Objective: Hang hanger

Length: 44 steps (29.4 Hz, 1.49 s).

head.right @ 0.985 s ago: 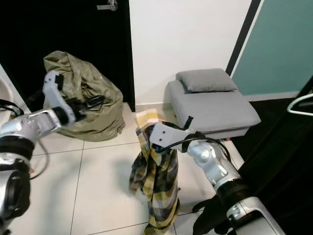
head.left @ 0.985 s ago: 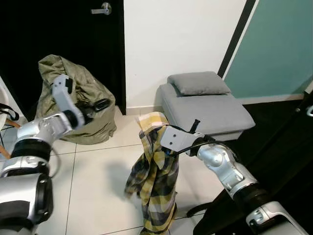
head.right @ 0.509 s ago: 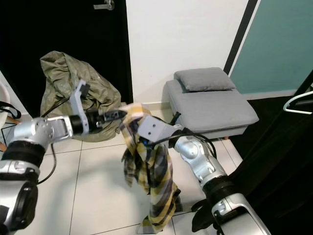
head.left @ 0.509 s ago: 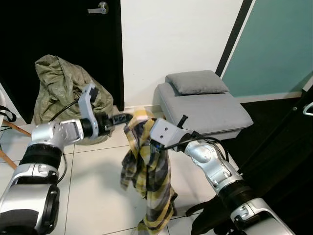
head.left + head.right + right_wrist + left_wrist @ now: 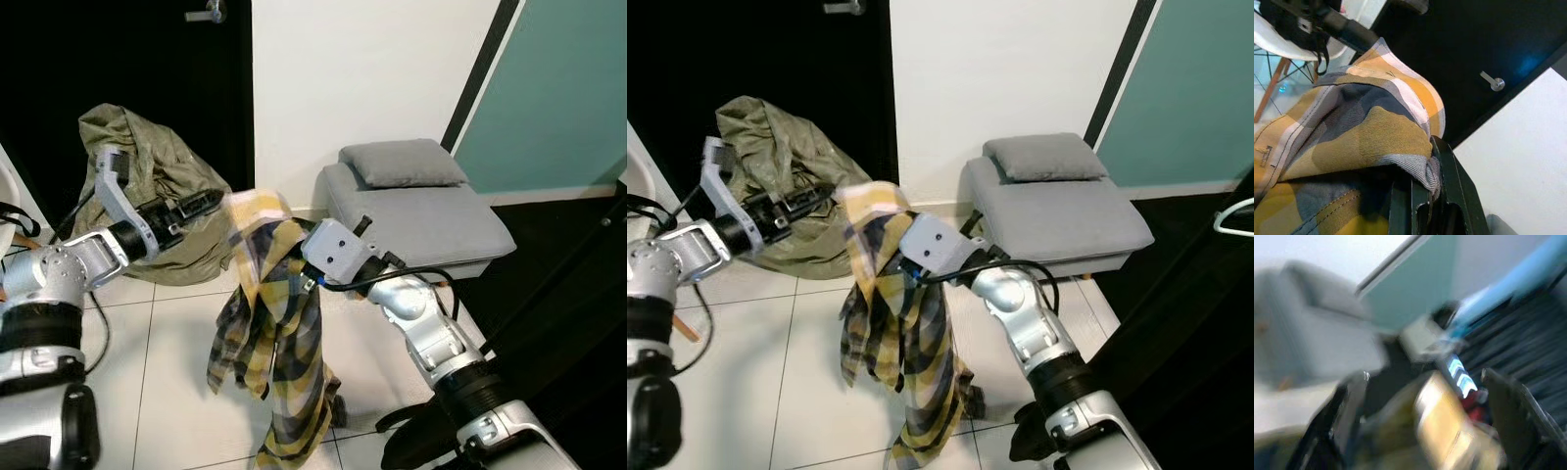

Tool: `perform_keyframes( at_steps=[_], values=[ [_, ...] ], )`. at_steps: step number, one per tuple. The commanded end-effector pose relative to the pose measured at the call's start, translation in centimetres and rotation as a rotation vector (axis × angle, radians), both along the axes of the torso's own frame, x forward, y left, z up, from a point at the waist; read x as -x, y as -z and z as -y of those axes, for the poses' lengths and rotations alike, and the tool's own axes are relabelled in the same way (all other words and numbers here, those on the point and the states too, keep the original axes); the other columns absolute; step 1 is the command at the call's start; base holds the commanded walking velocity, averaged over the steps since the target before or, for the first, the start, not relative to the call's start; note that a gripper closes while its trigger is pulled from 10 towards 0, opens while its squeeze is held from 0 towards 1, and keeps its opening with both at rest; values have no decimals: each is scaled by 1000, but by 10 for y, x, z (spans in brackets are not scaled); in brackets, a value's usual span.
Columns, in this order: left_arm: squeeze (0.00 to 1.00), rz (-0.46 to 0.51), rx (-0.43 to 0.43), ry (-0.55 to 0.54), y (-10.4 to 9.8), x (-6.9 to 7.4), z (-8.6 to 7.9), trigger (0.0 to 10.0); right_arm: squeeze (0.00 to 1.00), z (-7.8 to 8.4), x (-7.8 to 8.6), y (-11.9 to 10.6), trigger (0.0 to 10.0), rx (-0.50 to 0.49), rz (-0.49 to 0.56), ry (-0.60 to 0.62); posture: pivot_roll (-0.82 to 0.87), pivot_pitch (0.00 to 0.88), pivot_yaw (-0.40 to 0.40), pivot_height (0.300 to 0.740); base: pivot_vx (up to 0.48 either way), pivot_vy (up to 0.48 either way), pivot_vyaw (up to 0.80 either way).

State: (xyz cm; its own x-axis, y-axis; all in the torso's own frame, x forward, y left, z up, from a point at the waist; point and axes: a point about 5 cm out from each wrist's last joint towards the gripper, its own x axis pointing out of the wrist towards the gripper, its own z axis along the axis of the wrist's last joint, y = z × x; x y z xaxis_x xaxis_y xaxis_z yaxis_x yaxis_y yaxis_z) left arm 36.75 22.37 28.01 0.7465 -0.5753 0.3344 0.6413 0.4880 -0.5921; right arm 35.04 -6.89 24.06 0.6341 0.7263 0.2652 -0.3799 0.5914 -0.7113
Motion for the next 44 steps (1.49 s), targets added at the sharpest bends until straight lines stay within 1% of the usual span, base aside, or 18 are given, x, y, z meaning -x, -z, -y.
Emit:
perform_keyframes(
  at_steps=[1, 3, 9, 11, 14, 15, 16, 23, 28, 30, 31, 32, 36, 37, 38, 39, 43, 44],
  values=[
    [1000, 14, 91, 40, 0, 6, -2, 10000, 0, -1, 6, -5, 0, -24, 32, -34, -30, 252, -39, 740, 0, 0, 0],
    [1000, -1, 176, 117, 1, 12, -2, 10000, 0, -1, 7, -2, 0, -18, 23, -42, -27, 249, -39, 740, 0, 0, 0],
    [1000, -33, 176, 148, 6, 16, -2, 10000, 0, -1, 8, -1, 0, -14, 19, -48, -22, 244, -41, 740, 0, 0, 0],
    [1000, -56, 150, 160, 11, 18, 1, 10000, 0, -2, 9, -1, 0, -14, 18, -53, -20, 240, -42, 740, 0, 0, 0],
    [1000, -123, 1, 179, 31, 23, 13, 10000, 0, -5, 11, -2, 0, -18, 21, -67, -19, 229, -41, 740, 0, 0, 0],
    [1000, -123, 1, 179, 31, 23, 13, 10000, 0, -5, 11, -2, 0, -18, 21, -67, -19, 229, -41, 740, 0, 0, 0],
    [1000, -148, -55, 187, 45, 26, 22, 10000, 0, -8, 13, -3, 0, -22, 26, -82, -15, 215, -42, 740, 0, 0, 0],
    [1000, -142, -1, 183, 46, 26, 29, 10000, 0, -9, 16, -3, 0, -25, 29, -93, -13, 204, -39, 740, 0, 0, 0],
    [1000, -72, 74, 104, 39, 19, 27, 10000, 0, -11, 18, -3, 0, -28, 32, -101, -13, 191, -33, 740, 0, 0, 0],
    [522, -43, 109, 67, 34, 17, 24, 10000, 0, -12, 18, -4, 0, -27, 32, -105, -13, 191, -33, 740, 0, 0, 0],
    [188, -28, 124, 53, 32, 16, 23, 10000, 0, -12, 19, -3, 0, -26, 31, -108, -13, 184, -31, 740, 0, 0, 0],
    [0, -27, 139, 50, 30, 16, 22, 10000, 0, -12, 19, -2, 0, -23, 30, -110, -13, 184, -31, 740, 0, 0, 0],
    [0, -24, 135, 50, 30, 16, 22, 10000, 0, -12, 20, 0, 0, -20, 26, -114, -13, 184, -31, 740, 0, 0, 0],
    [0, -21, 140, 63, 32, 17, 24, 8118, 0, -13, 20, 1, 0, -19, 23, -115, -8, 178, -30, 740, 0, 0, 0],
    [0, -21, 140, 63, 32, 17, 24, 8118, 0, -13, 20, 1, 0, -19, 23, -115, -8, 178, -30, 740, 0, 0, 0],
    [0, -27, 148, 76, 33, 18, 24, 275, 0, -13, 20, 1, 0, -18, 22, -115, -8, 178, -30, 740, 0, 0, 0],
    [0, -40, 156, 104, 36, 21, 25, 0, 0, -13, 20, 2, 0, -18, 20, -115, -6, 177, -29, 740, 0, 0, 0],
    [0, -60, 141, 124, 38, 23, 26, 1137, 0, -13, 20, 2, 0, -19, 18, -115, -5, 177, -28, 740, 0, 0, 0]
  ],
)
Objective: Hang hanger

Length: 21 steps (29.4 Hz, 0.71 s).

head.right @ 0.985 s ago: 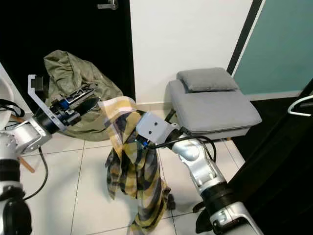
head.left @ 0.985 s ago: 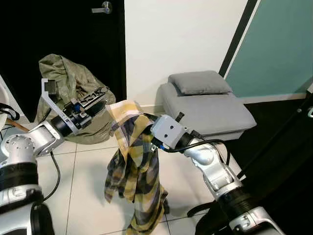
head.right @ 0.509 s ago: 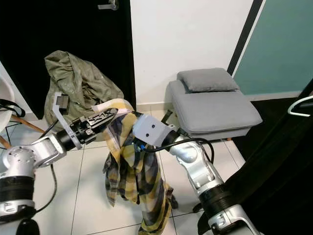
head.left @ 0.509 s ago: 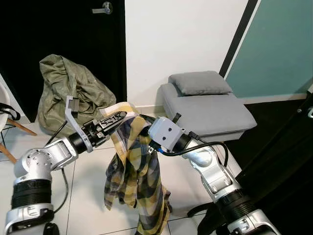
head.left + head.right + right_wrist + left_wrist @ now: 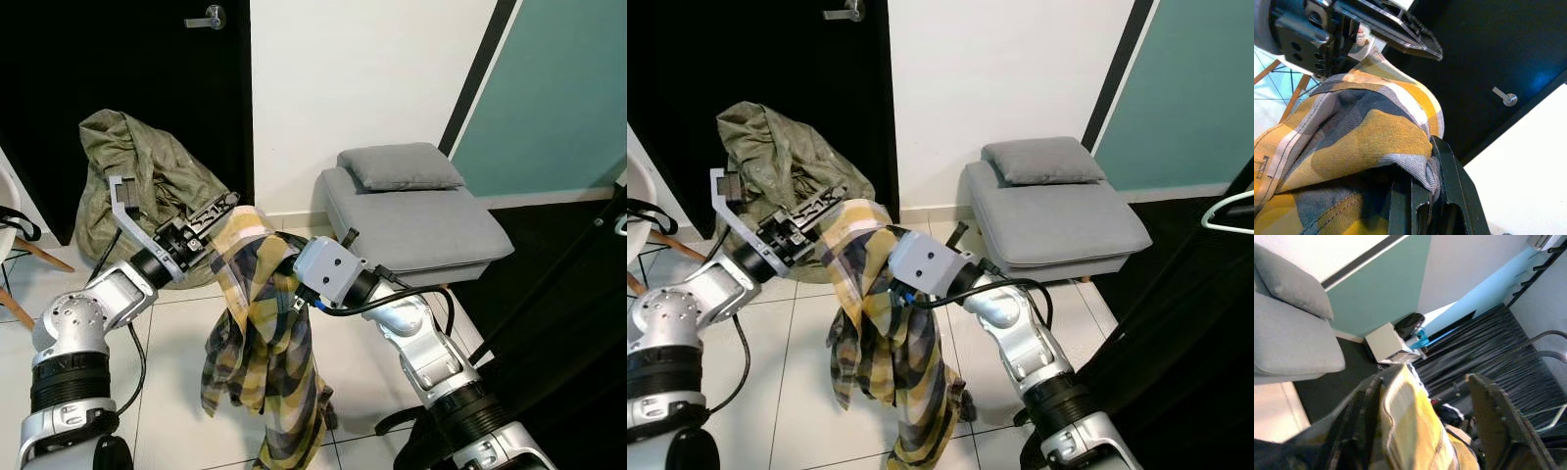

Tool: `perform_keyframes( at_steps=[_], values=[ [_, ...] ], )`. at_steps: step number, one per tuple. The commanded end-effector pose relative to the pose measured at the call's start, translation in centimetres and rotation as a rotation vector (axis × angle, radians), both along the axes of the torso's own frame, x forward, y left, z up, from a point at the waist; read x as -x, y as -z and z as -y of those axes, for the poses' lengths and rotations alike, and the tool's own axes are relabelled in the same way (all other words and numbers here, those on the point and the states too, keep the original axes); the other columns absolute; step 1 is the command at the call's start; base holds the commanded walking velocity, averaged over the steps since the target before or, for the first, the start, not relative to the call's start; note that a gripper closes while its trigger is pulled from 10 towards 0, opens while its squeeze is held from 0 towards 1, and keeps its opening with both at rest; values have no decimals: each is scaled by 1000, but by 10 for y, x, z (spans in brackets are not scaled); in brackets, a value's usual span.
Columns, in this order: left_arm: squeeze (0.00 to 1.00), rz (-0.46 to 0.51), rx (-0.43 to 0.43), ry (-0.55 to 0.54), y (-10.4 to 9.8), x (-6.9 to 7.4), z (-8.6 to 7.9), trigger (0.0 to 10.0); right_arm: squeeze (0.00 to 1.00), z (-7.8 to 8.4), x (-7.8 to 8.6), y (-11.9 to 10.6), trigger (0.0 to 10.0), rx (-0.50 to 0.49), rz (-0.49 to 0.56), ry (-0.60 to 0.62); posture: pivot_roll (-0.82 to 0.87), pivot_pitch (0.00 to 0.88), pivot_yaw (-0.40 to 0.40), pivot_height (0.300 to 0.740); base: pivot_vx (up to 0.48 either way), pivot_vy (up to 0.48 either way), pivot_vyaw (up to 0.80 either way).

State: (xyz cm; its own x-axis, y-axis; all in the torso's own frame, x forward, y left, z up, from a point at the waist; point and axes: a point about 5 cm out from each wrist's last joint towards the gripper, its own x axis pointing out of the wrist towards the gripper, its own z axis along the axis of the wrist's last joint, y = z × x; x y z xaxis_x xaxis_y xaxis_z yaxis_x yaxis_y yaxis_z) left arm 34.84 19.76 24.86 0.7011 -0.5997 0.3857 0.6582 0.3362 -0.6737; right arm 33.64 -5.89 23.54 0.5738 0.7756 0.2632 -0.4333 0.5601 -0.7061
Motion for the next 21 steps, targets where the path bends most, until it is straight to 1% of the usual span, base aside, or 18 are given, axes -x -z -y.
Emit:
perform_keyframes(
  at_steps=[1, 2, 3, 4, 5, 9, 10, 13, 15, 21],
  values=[
    [0, -32, -7, 39, 8, 5, 0, 1137, 0, -3, 6, -2, 0, -17, 24, -31, -5, 177, -28, 740, 0, 0, 0],
    [0, -32, -7, 39, 8, 5, 0, 1137, 0, -3, 6, -2, 0, -17, 24, -31, -5, 177, -28, 740, 0, 0, 0],
    [0, -32, -22, 52, 10, 6, 0, 7412, 0, -4, 6, -2, 0, -16, 23, -31, -2, 179, -28, 740, 0, 0, 0],
    [0, -32, -22, 52, 10, 6, 0, 7412, 0, -4, 6, -2, 0, -16, 23, -31, -2, 179, -28, 740, 0, 0, 0],
    [0, -40, -44, 57, 11, 7, 1, 10000, 0, -4, 6, -1, 0, -16, 20, -31, 0, 179, -28, 740, 0, 0, 0],
    [0, -42, -45, 57, 11, 7, 1, 10000, 0, -4, 6, 0, 0, -16, 19, -31, 0, 179, -28, 740, 0, 0, 0],
    [0, -54, -52, 50, 12, 6, 1, 0, 0, -4, 6, 0, 0, -17, 19, -31, 0, 180, -27, 740, 0, 0, 0],
    [0, -63, -54, 23, 13, 3, 0, 0, 0, -4, 6, 0, 0, -17, 19, -31, 1, 179, -25, 740, 0, 0, 0],
    [0, -51, -13, -20, 10, -1, -3, 0, 0, -5, 5, 0, 0, -17, 18, -30, 1, 179, -24, 740, 0, 0, 0],
    [0, -35, 19, -31, 7, -2, -5, 0, 0, -4, 6, 0, 0, -19, 16, -28, 4, 186, -22, 740, 0, 0, 0]
  ],
)
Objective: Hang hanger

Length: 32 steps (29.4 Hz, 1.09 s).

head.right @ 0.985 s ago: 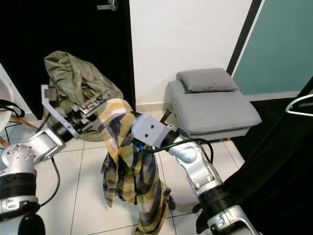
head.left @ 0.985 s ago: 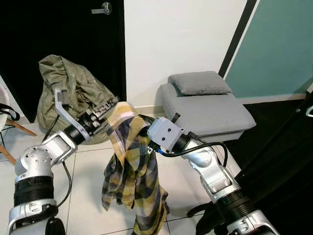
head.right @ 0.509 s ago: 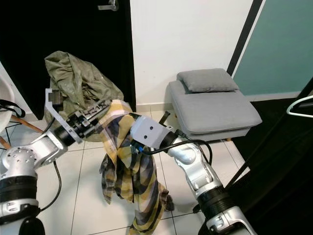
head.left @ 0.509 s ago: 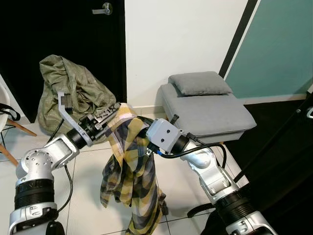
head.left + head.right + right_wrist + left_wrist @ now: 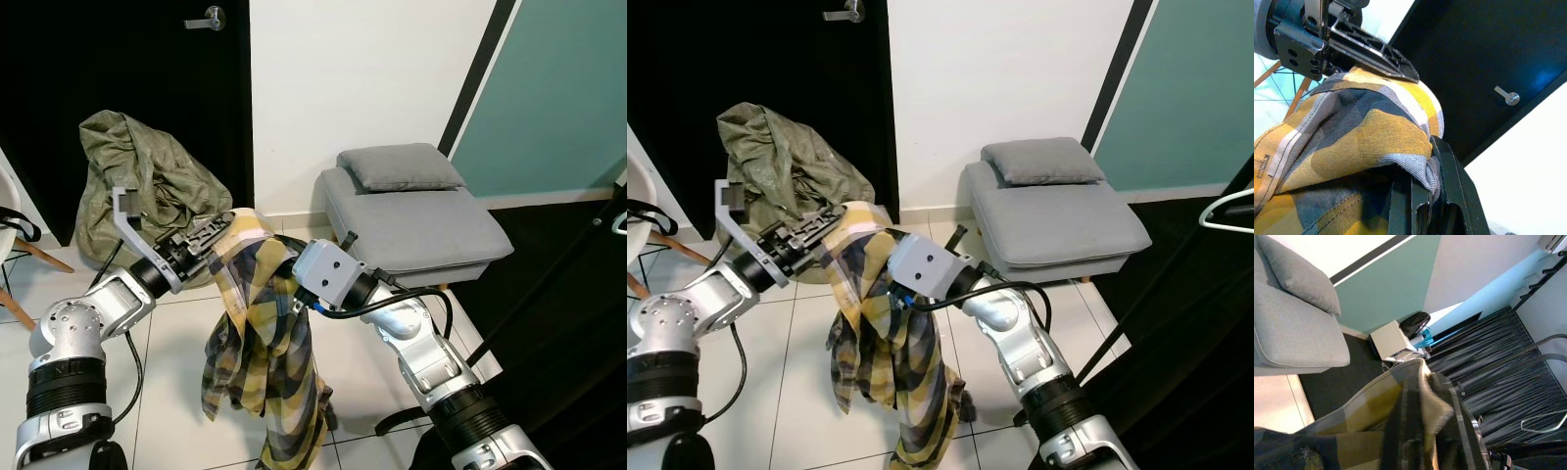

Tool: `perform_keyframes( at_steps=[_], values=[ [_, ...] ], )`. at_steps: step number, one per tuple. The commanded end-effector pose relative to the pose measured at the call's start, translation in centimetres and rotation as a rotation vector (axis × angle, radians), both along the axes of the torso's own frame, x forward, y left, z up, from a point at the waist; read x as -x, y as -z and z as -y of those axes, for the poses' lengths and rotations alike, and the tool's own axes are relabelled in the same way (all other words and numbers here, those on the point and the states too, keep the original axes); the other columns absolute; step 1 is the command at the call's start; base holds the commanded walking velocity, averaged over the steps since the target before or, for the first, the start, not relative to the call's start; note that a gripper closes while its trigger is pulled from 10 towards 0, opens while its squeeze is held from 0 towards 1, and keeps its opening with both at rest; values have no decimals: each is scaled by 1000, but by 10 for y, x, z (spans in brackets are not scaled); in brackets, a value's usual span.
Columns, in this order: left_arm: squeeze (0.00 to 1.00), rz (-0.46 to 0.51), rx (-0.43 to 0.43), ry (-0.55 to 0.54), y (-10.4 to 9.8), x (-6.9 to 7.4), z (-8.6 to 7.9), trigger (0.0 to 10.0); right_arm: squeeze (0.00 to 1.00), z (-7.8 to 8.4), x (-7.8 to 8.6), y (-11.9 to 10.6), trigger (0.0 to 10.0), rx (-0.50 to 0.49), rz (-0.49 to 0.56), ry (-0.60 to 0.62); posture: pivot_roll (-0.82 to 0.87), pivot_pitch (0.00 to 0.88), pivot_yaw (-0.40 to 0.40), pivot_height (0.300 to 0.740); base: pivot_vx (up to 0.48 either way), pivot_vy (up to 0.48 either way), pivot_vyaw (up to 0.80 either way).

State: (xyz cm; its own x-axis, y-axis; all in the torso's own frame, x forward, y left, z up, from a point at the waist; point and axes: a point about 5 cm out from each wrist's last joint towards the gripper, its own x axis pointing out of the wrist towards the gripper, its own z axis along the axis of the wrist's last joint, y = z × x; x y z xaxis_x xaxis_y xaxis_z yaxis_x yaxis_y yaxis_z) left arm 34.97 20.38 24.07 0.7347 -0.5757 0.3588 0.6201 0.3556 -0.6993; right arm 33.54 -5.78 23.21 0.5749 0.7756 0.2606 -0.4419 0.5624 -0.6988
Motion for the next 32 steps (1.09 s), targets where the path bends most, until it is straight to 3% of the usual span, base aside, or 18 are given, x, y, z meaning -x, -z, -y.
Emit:
perform_keyframes(
  at_steps=[1, 14, 16, 19, 23, 24, 25, 26, 27, 28, 32],
  values=[
    [0, 4, 17, 1, -1, -1, 1, 0, 0, -3, 5, -3, 0, -15, 27, -26, 4, 186, -22, 740, 0, 0, 0],
    [0, 8, 31, 36, -3, 2, 2, 0, 0, -2, 4, -4, 0, -24, 25, -15, 7, 196, -20, 740, 0, 0, 0],
    [0, 25, 58, 26, -5, 2, 1, 0, 0, -1, 4, -4, 0, -26, 24, -15, 7, 196, -20, 740, 0, 0, 0],
    [0, 160, 208, 66, -31, 8, -5, 0, 0, -1, 3, -4, 0, -25, 23, -15, 6, 203, -21, 740, 0, 0, 0],
    [0, 186, 246, 82, -36, 11, -7, 0, 0, -1, 3, -4, 0, -25, 23, -15, 8, 205, -21, 740, 0, 0, 0],
    [0, 164, 174, 86, -34, 12, -7, 10000, 0, -1, 4, -4, 0, -26, 22, -16, 8, 205, -21, 740, 0, 0, 0],
    [0, 120, 92, 93, -27, 13, -6, 10000, 0, -2, 4, -4, 0, -27, 22, -17, 9, 207, -21, 740, 0, 0, 0],
    [0, 120, 92, 93, -27, 13, -6, 10000, 0, -2, 4, -4, 0, -27, 22, -17, 9, 207, -21, 740, 0, 0, 0],
    [655, 77, 21, 96, -18, 13, -5, 10000, 0, -2, 4, -4, 0, -28, 22, -18, 10, 207, -22, 740, 0, 0, 0],
    [1000, 43, -29, 105, -11, 14, -3, 10000, 0, -3, 4, -4, 0, -28, 22, -20, 10, 207, -22, 740, 0, 0, 0],
    [1000, 12, -79, 124, -3, 16, 2, 10000, 0, -4, 5, -4, 0, -29, 22, -22, 10, 207, -22, 740, 0, 0, 0]
  ],
)
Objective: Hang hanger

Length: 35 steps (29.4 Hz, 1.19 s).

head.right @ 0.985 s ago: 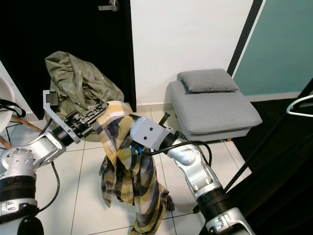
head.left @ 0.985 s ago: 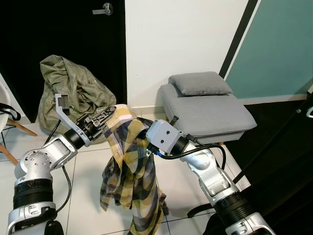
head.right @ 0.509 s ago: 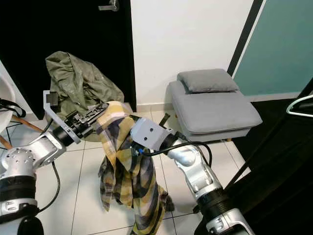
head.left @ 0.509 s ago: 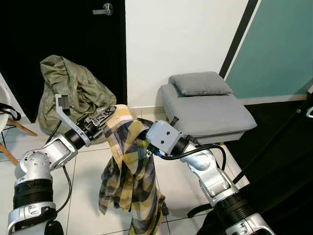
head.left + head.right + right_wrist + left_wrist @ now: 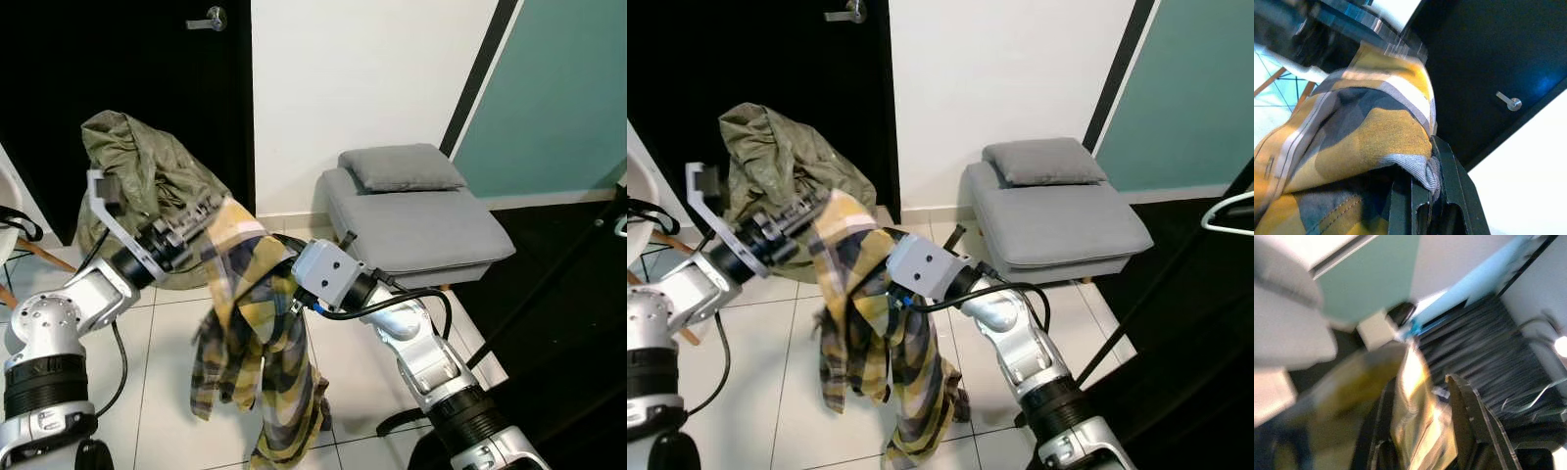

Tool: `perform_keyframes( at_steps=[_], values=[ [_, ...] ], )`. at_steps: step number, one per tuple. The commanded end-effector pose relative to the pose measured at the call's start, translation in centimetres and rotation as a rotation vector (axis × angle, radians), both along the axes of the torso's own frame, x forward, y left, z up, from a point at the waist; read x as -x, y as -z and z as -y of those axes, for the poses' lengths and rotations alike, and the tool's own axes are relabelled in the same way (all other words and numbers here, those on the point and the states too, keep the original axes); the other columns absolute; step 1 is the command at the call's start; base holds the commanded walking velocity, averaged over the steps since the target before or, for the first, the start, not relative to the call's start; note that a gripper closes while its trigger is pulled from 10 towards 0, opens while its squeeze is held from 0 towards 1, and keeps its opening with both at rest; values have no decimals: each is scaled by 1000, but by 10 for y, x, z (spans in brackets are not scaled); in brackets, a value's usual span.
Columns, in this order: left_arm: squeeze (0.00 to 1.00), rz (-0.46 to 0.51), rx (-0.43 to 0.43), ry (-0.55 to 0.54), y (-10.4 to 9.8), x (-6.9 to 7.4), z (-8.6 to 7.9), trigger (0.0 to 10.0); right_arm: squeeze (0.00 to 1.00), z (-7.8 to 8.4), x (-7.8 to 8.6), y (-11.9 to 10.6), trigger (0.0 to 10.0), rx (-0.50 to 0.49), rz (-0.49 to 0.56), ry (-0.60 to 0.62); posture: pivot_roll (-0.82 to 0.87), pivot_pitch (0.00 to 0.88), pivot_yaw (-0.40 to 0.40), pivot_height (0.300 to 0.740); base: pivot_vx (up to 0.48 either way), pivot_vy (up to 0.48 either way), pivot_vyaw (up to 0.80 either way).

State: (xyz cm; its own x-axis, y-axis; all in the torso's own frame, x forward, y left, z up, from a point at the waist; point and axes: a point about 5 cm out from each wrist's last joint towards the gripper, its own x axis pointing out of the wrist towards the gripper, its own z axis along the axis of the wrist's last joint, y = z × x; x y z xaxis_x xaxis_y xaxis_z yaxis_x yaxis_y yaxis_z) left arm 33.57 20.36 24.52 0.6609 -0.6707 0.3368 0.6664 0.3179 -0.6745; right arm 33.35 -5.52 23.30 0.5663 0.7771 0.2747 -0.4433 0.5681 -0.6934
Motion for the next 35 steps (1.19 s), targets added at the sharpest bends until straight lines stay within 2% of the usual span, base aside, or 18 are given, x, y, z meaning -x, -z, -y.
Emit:
perform_keyframes(
  at_steps=[1, 3, 11, 12, 14, 15, 19, 22, 23, 25, 29, 32, 33, 35],
  values=[
    [0, -43, -112, 54, 12, 7, 8, 10000, 0, -2, 3, -4, 0, -15, 18, -15, 10, 209, -23, 740, 0, 0, 0],
    [0, -61, -141, 75, 16, 9, 10, 10000, 0, -2, 3, -4, 0, -15, 19, -16, 10, 209, -23, 740, 0, 0, 0],
    [0, -120, -153, 113, 25, 14, 12, 10000, 0, -1, 3, -5, 0, -16, 21, -16, 10, 211, -20, 740, 0, 0, 0],
    [0, -109, -156, 87, 25, 12, 11, 8980, 0, -1, 3, -6, 0, -16, 21, -16, 10, 211, -20, 740, 0, 0, 0],
    [0, -109, -156, 87, 25, 12, 11, 8980, 0, -1, 3, -6, 0, -16, 21, -16, 10, 211, -20, 740, 0, 0, 0],
    [0, -94, -150, 53, 24, 10, 8, 10000, 0, -1, 4, -5, 0, -16, 21, -16, 10, 211, -20, 740, 0, 0, 0],
    [0, -74, -144, 19, 23, 7, 6, 10000, 0, -1, 4, -5, 0, -15, 21, -17, 10, 211, -20, 740, 0, 0, 0],
    [0, -8, -40, -83, 14, 2, -2, 10000, 0, -1, 4, -5, 0, -13, 21, -18, 9, 210, -20, 740, 0, 0, 0],
    [0, -8, -40, -83, 14, 2, -2, 10000, 0, -1, 4, -5, 0, -13, 21, -18, 9, 210, -20, 740, 0, 0, 0],
    [0, 1, 13, -96, 13, 4, -5, 10000, 0, -1, 4, -5, 0, -12, 20, -19, 10, 210, -21, 740, 0, 0, 0],
    [0, 8, 31, -81, 14, 7, -4, 10000, 0, -1, 4, -5, 0, -12, 19, -19, 10, 210, -21, 740, 0, 0, 0],
    [0, -11, 18, -19, 20, 12, 2, 10000, 0, -2, 4, -4, 0, -10, 19, -21, 10, 210, -21, 740, 0, 0, 0],
    [0, -13, -1, 5, 22, 13, 4, 8235, 0, -2, 4, -4, 0, -10, 19, -22, 10, 210, -21, 740, 0, 0, 0],
    [0, -11, -13, 17, 23, 14, 7, 8235, 0, -2, 4, -4, 0, -10, 19, -21, 10, 209, -22, 740, 0, 0, 0]
  ],
)
